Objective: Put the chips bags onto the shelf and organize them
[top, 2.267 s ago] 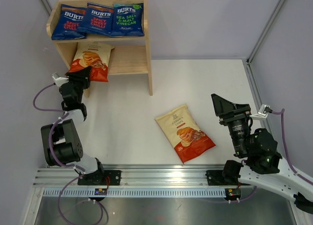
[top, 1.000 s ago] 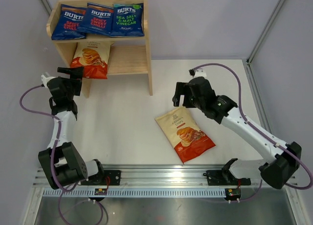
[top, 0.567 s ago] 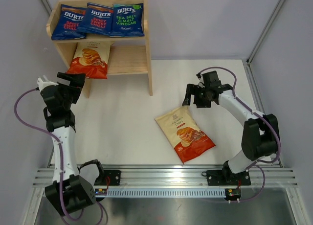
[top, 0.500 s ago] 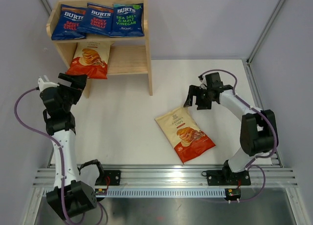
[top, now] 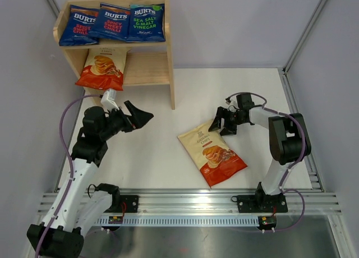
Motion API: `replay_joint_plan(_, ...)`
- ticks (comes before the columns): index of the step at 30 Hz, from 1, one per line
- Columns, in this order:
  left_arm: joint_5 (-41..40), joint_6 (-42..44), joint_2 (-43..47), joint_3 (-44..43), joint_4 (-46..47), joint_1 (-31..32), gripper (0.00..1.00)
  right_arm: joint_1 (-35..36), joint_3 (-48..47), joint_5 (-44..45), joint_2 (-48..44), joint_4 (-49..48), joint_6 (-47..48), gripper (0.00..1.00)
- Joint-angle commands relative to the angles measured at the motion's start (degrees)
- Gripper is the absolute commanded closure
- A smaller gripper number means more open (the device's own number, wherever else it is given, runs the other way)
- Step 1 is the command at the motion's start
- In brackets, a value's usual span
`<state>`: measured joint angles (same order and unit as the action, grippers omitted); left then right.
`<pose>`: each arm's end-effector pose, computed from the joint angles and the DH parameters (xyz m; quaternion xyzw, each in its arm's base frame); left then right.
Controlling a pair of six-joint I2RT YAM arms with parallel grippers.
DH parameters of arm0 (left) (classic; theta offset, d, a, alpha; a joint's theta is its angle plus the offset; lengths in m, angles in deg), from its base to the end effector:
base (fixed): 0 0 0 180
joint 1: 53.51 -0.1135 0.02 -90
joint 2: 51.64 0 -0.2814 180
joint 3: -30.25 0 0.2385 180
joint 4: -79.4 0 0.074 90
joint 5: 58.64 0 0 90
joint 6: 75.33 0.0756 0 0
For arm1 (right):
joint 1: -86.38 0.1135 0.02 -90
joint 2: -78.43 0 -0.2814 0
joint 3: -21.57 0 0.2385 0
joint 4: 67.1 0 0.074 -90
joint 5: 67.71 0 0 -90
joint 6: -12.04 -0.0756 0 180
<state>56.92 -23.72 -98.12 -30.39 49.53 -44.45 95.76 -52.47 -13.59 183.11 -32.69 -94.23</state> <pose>0.1868 -0.0628 0.3374 -0.0676 0.7859 -0.3984 0.4682 0.3416 0.1013 0.1415 -0.0106 0.9312 0.3389 0.1336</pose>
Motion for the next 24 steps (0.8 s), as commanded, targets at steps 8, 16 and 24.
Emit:
replay_joint_plan(8, 3.53, 3.5, 5.61, 7.21, -0.44, 3.42, 0.01, 1.42, 5.31, -1.03, 1.68, -8.31, -4.02, 0.65)
replay_joint_plan(16, 5.72, 2.72, 4.56, 11.95, 3.41, 3.42, 0.01, 1.42, 9.36, 1.33, -8.34, -16.04, -13.42, 1.0)
replay_joint_plan(24, 3.89, -0.44, 0.69, 16.52, 14.81, 9.91, 0.01, 1.51, 13.93, 17.57, -23.19, -24.84, -33.28, 1.0)
